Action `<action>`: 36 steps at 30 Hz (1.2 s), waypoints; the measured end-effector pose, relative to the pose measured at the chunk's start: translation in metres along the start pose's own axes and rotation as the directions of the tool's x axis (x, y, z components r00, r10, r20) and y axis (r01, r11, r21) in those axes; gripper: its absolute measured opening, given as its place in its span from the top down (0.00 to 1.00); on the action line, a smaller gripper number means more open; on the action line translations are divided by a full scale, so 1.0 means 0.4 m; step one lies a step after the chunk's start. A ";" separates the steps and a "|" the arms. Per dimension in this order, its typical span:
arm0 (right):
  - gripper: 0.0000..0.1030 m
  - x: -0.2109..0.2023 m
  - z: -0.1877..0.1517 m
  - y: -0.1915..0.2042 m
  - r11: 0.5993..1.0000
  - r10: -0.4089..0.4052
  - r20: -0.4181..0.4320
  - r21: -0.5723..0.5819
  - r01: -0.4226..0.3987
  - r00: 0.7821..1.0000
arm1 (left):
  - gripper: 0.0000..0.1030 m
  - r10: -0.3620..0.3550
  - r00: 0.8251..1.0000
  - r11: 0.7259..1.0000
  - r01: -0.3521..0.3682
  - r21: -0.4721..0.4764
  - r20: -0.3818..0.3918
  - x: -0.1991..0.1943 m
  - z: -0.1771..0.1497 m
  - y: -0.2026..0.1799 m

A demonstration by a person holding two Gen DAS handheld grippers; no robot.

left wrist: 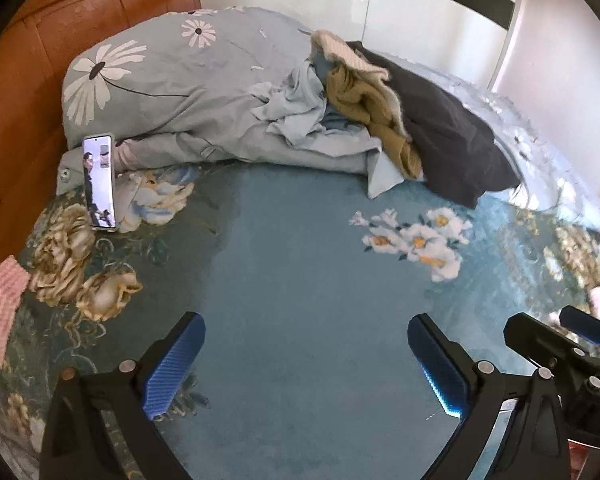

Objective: Fold clothes

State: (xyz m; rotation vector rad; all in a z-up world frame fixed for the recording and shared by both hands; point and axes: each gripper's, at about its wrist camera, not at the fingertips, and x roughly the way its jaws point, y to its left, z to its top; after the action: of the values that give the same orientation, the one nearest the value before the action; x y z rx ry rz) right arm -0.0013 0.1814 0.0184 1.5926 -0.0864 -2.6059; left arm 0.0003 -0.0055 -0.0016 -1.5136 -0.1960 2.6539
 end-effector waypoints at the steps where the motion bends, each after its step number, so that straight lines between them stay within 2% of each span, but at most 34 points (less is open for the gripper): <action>1: 0.00 0.001 0.005 -0.002 1.000 0.017 0.001 0.003 -0.017 1.000 | 0.00 0.000 1.000 1.000 0.000 -0.011 0.000 0.002 -0.001 0.007; 2: 0.00 0.002 0.010 -0.003 0.999 0.034 0.001 0.006 -0.034 0.999 | 0.00 0.021 0.999 1.000 -0.022 -0.016 -0.024 0.014 0.016 0.005; 8: 0.00 0.006 0.038 -0.013 0.991 0.133 0.015 0.023 -0.133 0.991 | 0.00 0.036 0.998 0.999 -0.037 0.013 0.058 -0.003 0.045 -0.018; 12: 0.00 -0.015 0.050 -0.016 0.988 0.152 0.099 0.011 -0.154 0.983 | 0.00 0.024 0.996 0.999 -0.027 0.034 0.087 -0.005 0.076 -0.032; 19: 0.00 -0.034 0.145 -0.084 0.975 0.205 0.254 0.029 -0.219 0.945 | 0.00 -0.004 0.993 0.998 -0.003 0.060 0.117 0.005 0.150 -0.101; 21: 0.00 -0.026 0.179 -0.111 0.979 0.189 0.258 0.029 -0.203 0.947 | 0.00 0.001 0.992 0.998 -0.010 0.066 0.129 0.014 0.169 -0.132; 25: 0.00 0.007 0.234 -0.166 0.978 0.198 0.247 0.012 -0.207 0.949 | 0.00 0.056 0.989 0.996 -0.066 0.068 0.133 0.045 0.205 -0.178; 31: 0.00 0.063 0.257 -0.210 0.972 0.234 0.223 -0.039 -0.231 0.946 | 0.00 0.140 0.982 0.987 -0.148 0.058 0.124 0.093 0.226 -0.211; 36: 0.00 0.087 0.273 -0.224 0.970 0.242 0.222 -0.053 -0.236 0.945 | 0.00 0.122 0.990 0.992 -0.124 0.020 0.078 0.129 0.236 -0.211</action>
State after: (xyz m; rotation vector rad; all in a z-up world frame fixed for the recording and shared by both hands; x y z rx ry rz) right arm -0.1183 0.2674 0.0292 1.1842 -0.2437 -2.5720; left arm -0.1069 0.0782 0.0148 -1.4637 -0.0764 2.8004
